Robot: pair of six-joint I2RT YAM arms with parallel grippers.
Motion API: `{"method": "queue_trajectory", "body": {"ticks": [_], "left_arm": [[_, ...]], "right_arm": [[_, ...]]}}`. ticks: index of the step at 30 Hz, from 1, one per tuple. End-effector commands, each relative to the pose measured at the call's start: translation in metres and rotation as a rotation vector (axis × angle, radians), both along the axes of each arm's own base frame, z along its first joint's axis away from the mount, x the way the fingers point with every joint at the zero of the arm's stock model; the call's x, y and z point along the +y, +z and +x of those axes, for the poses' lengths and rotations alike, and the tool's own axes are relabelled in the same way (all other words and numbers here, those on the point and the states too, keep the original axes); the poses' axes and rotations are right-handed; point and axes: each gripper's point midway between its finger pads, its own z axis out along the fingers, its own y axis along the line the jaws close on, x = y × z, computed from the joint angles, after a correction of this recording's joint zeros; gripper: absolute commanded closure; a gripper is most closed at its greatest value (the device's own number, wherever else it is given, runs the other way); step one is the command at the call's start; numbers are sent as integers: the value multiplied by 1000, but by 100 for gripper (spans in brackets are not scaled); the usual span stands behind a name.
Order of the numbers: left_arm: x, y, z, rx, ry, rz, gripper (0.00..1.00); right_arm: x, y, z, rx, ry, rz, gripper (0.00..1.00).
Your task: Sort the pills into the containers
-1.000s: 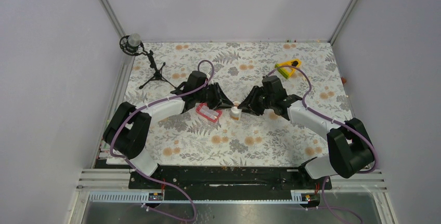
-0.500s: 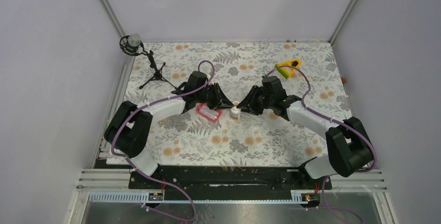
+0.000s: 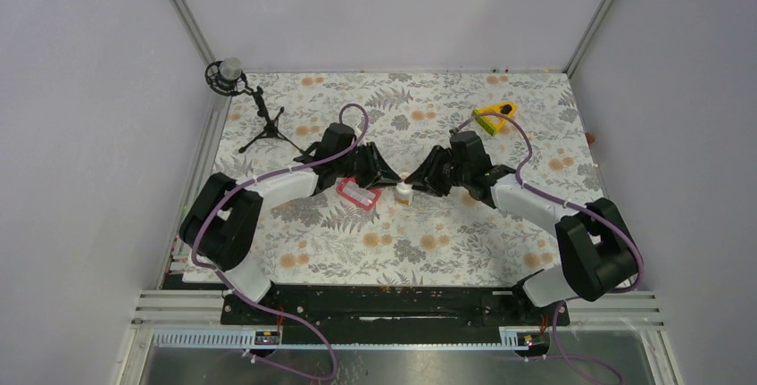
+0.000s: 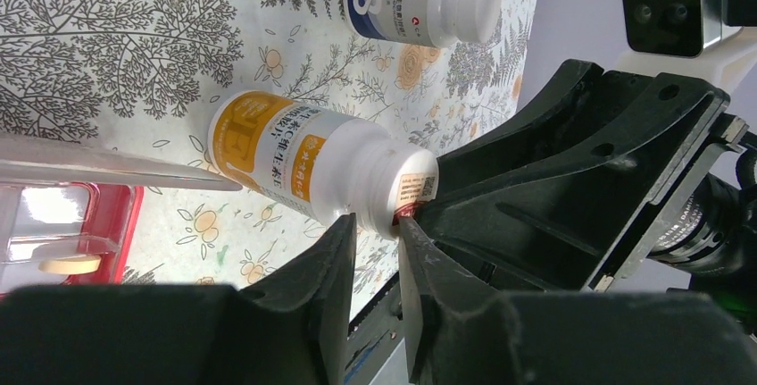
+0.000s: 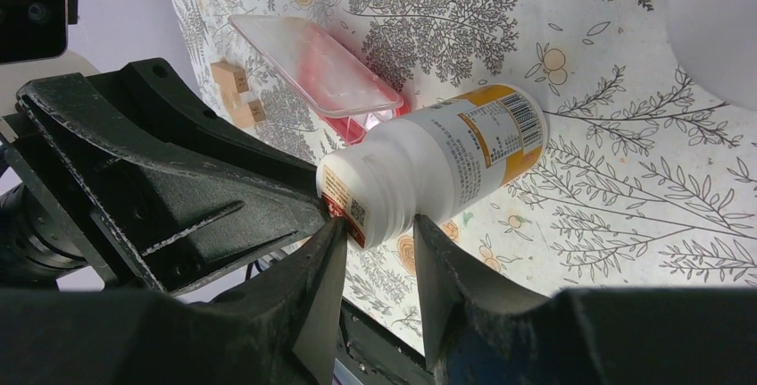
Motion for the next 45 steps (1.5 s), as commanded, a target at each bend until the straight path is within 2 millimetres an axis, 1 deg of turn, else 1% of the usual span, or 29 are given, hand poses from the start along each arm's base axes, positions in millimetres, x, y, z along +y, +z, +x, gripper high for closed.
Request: {"method": "queue_trajectory", "body": {"ticks": [1, 7, 12, 16, 19, 22, 25, 27, 29, 30, 32, 35, 37, 40, 42, 45], "left_arm": [[11, -28, 1, 9, 33, 67, 76], [10, -34, 0, 21, 41, 47, 76], [7, -36, 0, 39, 45, 25, 76], [5, -36, 1, 45, 50, 12, 76], [3, -37, 4, 49, 56, 2, 76], [2, -38, 5, 51, 58, 3, 77], [2, -41, 6, 57, 61, 11, 80], [3, -43, 5, 61, 58, 14, 84], [3, -44, 5, 65, 57, 21, 84], [3, -44, 5, 62, 57, 24, 84], [4, -45, 6, 62, 53, 39, 84], [5, -46, 6, 59, 50, 56, 83], [8, -49, 8, 55, 49, 80, 83], [10, -53, 7, 58, 39, 109, 82], [10, -54, 8, 55, 34, 118, 82], [10, -53, 9, 50, 32, 124, 81]], "right_arm": [[-3, -12, 5, 6, -23, -5, 59], [-6, -29, 0, 47, -30, -19, 60], [-8, -37, -3, 65, -44, -9, 65], [-4, -40, -1, 56, -45, 31, 70], [0, -45, 0, 76, -46, 79, 75], [2, -46, 1, 99, -57, 121, 84], [2, -46, 2, 112, -70, 138, 96], [3, -42, 3, 111, -72, 153, 98], [4, -37, 6, 98, -68, 156, 95], [4, -34, 8, 88, -68, 151, 91], [3, -27, 12, 62, -59, 129, 79], [3, -15, 24, 1, -23, 77, 64], [5, -9, 33, -31, 14, 51, 56], [11, -2, 41, -58, 52, 55, 51], [11, 2, 46, -67, 55, 47, 48], [5, 2, 48, -68, 41, 15, 47]]}}
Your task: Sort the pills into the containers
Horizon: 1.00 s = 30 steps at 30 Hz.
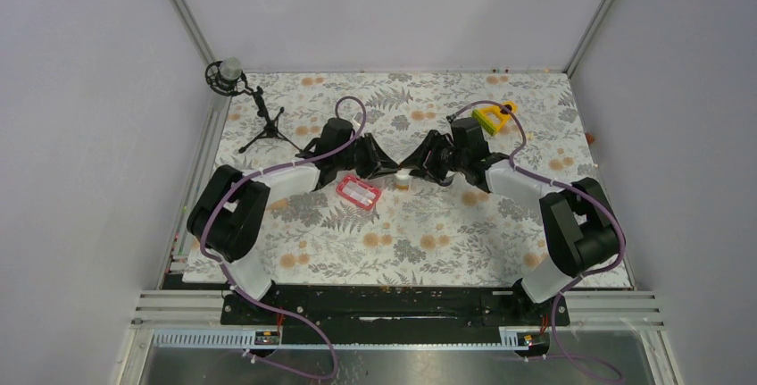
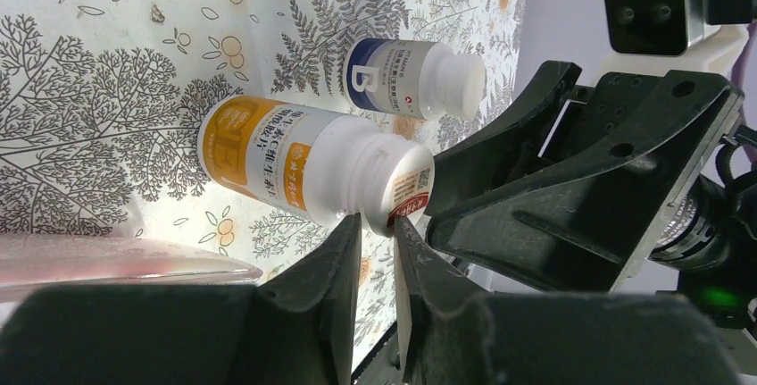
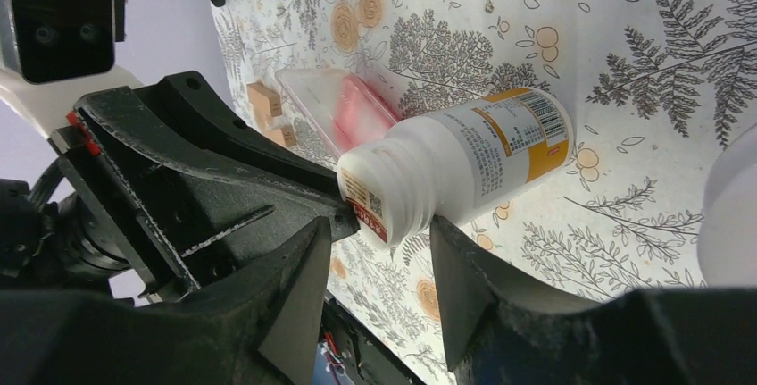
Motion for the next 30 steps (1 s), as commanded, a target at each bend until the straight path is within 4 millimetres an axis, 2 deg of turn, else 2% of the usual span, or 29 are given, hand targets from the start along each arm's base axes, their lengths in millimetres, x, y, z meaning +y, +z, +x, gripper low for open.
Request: {"method": "queue_trajectory", "body": {"ticks": [1, 6, 10, 13, 17, 19, 21, 30], "left_arm": [[10, -50, -24, 112, -40, 154, 81], [10, -50, -24, 111, -46, 163, 81], [11, -49, -23, 108, -46, 171, 81], [12, -49, -23, 111, -46, 185, 81], [14, -47, -20, 104, -43, 197, 81], [13, -45, -19, 100, -44, 194, 81], [13, -46, -19, 104, -46, 192, 81], [12, -46, -19, 104, -46, 182, 81]], "right_arm": [[-9, -4, 8, -25, 5, -80, 48], [-21, -1, 12, -50, -17, -104, 50], [-26, 12, 19, -109, -13, -134, 44], [-24, 19, 24, -124, 5, -123, 42], [-21, 23, 29, -124, 15, -105, 48], [-18, 23, 29, -118, 21, -92, 54], [-17, 19, 26, -95, 31, -82, 56], [-14, -2, 13, -24, 60, -60, 49]]}}
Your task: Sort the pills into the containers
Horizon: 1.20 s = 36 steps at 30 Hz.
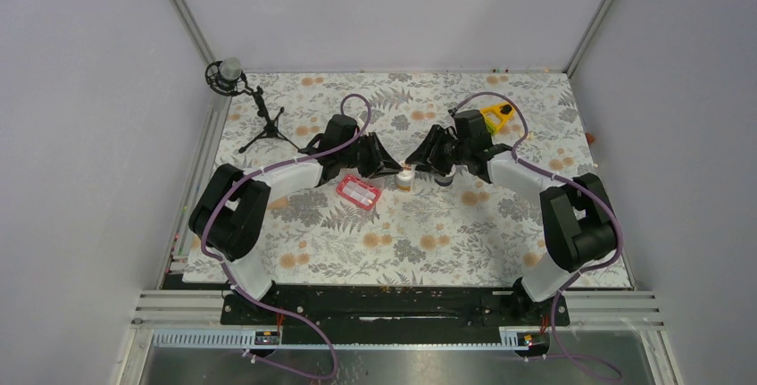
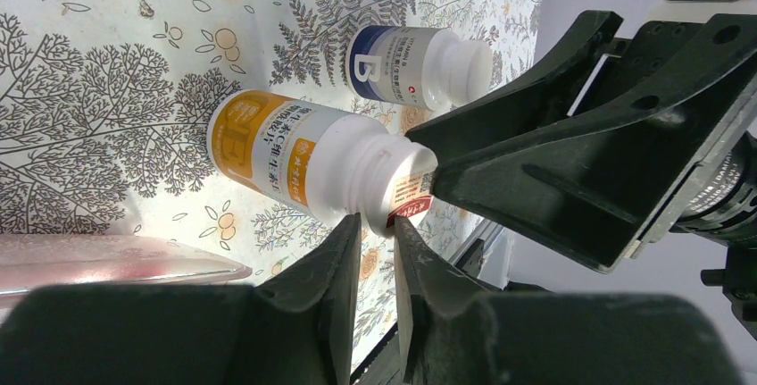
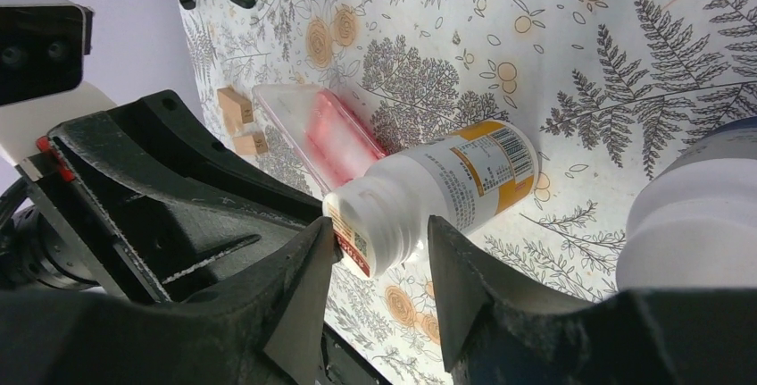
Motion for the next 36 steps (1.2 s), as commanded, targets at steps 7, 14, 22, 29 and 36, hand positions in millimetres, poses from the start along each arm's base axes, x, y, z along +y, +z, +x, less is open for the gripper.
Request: {"method": "queue_trajectory", "body": {"ticks": [7, 14, 22, 29, 36], "left_arm": [[13, -48, -18, 114, 0, 113, 83], [11, -49, -18, 116, 0, 93, 83], [10, -57, -19, 142, 13, 86, 83], [9, -64, -21, 168, 18, 80, 83], [7, -67, -20, 176, 20, 74, 94]], "right_arm": [[6, -16, -10, 68, 14, 64, 56], [8, -32, -21, 103, 9, 120, 73], [9, -51, -35, 118, 38, 146, 80], [11, -67, -47, 64, 90, 195, 78], [9, -80, -53, 28, 129, 177, 98]]}}
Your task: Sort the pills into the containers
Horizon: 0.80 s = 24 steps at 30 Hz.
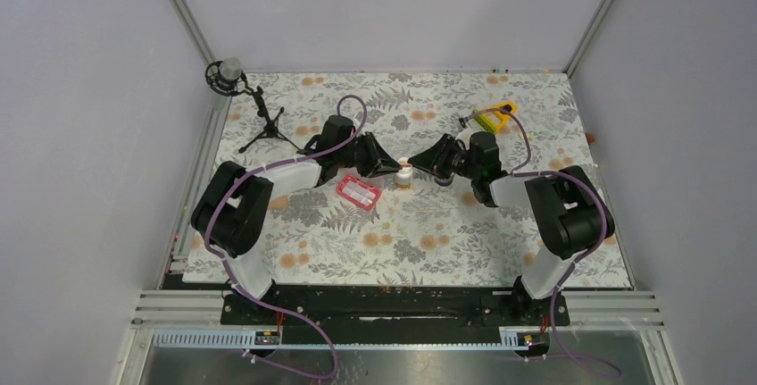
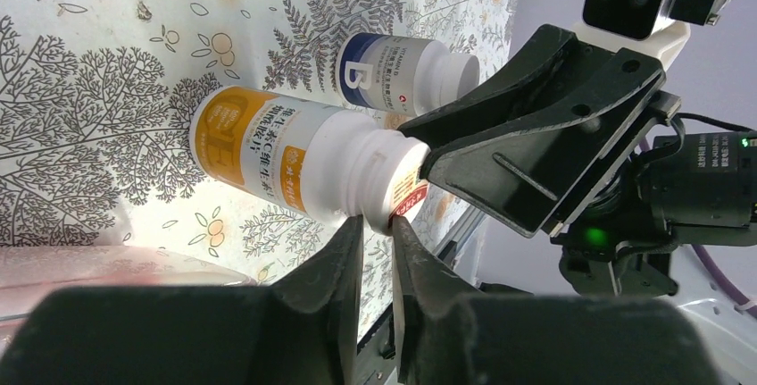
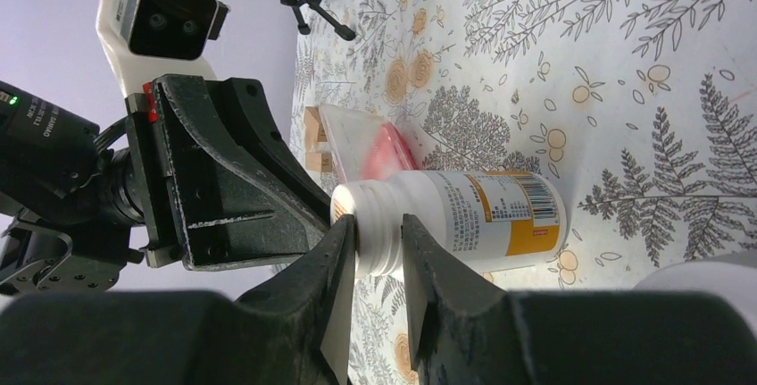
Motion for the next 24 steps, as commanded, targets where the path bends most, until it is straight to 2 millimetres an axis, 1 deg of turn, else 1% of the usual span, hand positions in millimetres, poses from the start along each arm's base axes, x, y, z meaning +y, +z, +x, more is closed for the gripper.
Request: {"method": "queue_trajectory", "body": {"ticks": [1, 3, 7, 10, 11, 12, 13, 15, 16, 18, 20, 22, 24], "left_arm": [[6, -65, -24, 135, -10, 137, 96], [6, -65, -24, 134, -11, 137, 100], [6, -67, -24, 139, -9, 142, 100], [7, -67, -24, 138, -9, 149, 100], [8, -67, -23, 136, -9, 155, 100], [8, -67, -23, 134, -10, 160, 100], [9, -67, -23, 134, -13, 166, 100], [9, -64, -20, 125, -13, 170, 100], [9, -63, -20, 120, -13, 174, 100], [9, -62, -18, 115, -14, 176, 100], [9, -61, -17, 111, -16, 178, 100], [9, -62, -17, 111, -19, 180, 100], [10, -62, -17, 113, -20, 184, 100]], "right_arm": [[2, -73, -56, 200, 124, -115, 100], [2, -78, -60, 194, 132, -115, 100], [1, -80, -62, 191, 132, -114, 100], [4, -70, -60, 193, 136, -105, 100], [4, -64, -56, 185, 129, -113, 98], [3, -59, -53, 181, 126, -126, 83], [3, -53, -52, 177, 127, -139, 75], [1, -40, -48, 162, 118, -157, 61], [2, -33, -46, 150, 119, -158, 59], [4, -22, -44, 139, 127, -149, 56], [8, -12, -43, 129, 145, -120, 57], [11, -9, -42, 134, 152, -101, 58], [13, -9, -42, 139, 158, -92, 62]]}}
